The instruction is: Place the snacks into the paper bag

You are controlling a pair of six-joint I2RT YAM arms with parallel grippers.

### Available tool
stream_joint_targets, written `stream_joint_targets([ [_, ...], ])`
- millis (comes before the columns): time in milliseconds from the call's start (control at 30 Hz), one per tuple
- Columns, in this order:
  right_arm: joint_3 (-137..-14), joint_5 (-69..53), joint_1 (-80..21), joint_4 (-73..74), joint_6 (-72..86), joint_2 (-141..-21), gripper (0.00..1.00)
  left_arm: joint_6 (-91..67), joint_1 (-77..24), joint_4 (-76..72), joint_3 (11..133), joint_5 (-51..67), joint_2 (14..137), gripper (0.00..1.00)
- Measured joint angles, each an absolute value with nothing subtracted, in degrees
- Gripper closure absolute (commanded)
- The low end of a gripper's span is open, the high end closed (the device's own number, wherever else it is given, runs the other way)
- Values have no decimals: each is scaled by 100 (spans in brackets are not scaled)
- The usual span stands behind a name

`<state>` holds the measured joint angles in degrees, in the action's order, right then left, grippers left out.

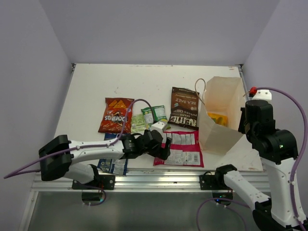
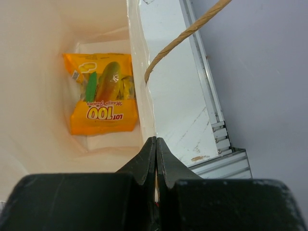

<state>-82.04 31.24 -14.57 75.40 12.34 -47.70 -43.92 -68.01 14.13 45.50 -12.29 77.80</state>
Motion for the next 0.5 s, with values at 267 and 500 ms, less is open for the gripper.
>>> stream_joint_targets([
  [267,-8204,3070,-1457,7566,1234,-4753,100,-4370,-6726,895,4305,-891,8377,6],
  [500,-8204,3046,-1457,7568,1234,-4746,100,-4281,-6626,585,4215,-729,8678,91],
])
